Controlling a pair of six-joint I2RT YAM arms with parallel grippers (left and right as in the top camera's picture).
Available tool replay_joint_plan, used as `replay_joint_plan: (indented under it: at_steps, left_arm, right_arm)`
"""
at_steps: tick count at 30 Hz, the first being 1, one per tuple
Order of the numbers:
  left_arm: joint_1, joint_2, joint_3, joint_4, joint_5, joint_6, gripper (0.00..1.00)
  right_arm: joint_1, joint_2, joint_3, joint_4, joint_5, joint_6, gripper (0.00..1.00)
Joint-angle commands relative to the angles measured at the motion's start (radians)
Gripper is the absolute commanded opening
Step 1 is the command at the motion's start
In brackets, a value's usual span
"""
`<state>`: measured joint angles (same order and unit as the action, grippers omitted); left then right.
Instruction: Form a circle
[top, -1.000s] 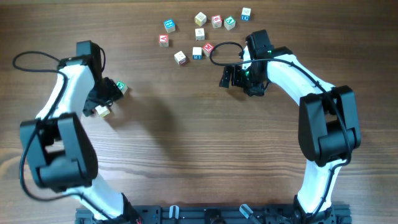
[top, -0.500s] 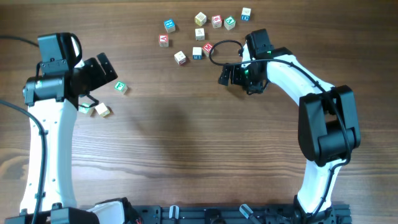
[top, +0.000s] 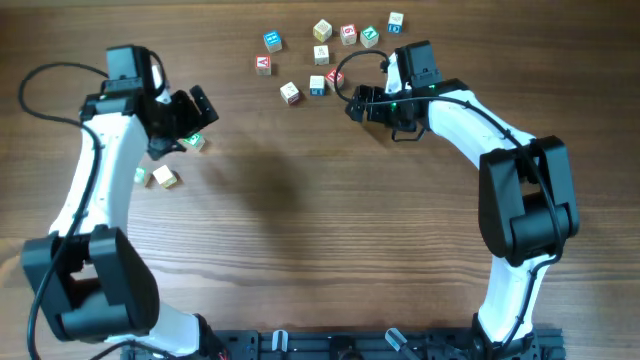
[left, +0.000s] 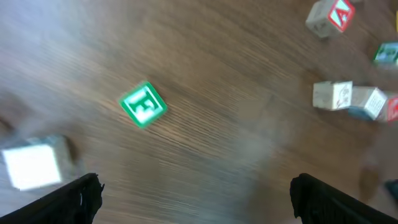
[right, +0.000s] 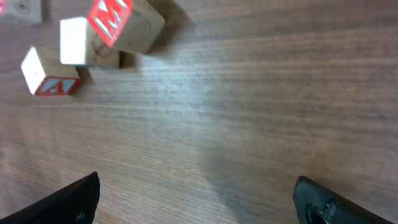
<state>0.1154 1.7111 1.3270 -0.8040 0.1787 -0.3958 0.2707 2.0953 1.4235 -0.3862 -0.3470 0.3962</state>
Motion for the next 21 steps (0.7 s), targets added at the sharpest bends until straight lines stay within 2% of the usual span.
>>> replay_joint_plan:
  at_steps: [1,3,4,7,10,15,19,21]
  left_arm:
    - [-0.053,0.025,0.008,0.012,-0.044,-0.281,1.00]
    - [-0.101,0.048,0.008,0.013,-0.123,-0.354,1.00]
    - [-0.114,0.056,0.008,0.008,-0.172,-0.354,1.00]
    - [-0.114,0.060,0.008,0.001,-0.196,-0.354,1.00]
    - [-0.109,0.060,0.008,0.005,-0.196,-0.353,1.00]
    - [-0.107,0.063,0.006,0.005,-0.196,-0.356,1.00]
    - [-0.104,0.100,-0.005,0.006,-0.297,-0.465,1.00]
    - [-0.097,0.121,-0.005,0.013,-0.296,-0.513,1.00]
  right_arm:
    - [0.006,0.027,-0.007,0.034,0.010,-0.001,1.00]
    - [0.006,0.027,-0.007,0.040,0.010,0.000,1.00]
    - [0.006,0.027,-0.007,0.040,0.010,0.000,1.00]
    - [0.006,0.027,-0.007,0.046,0.009,0.008,1.00]
    - [0.007,0.027,-0.007,0.001,-0.061,0.170,1.00]
    - [0.007,0.027,-0.008,-0.122,-0.069,0.068,1.00]
    - [0.007,0.027,-0.008,-0.209,0.079,0.047,1.00]
    - [0.007,0.027,-0.008,-0.241,0.117,0.048,1.00]
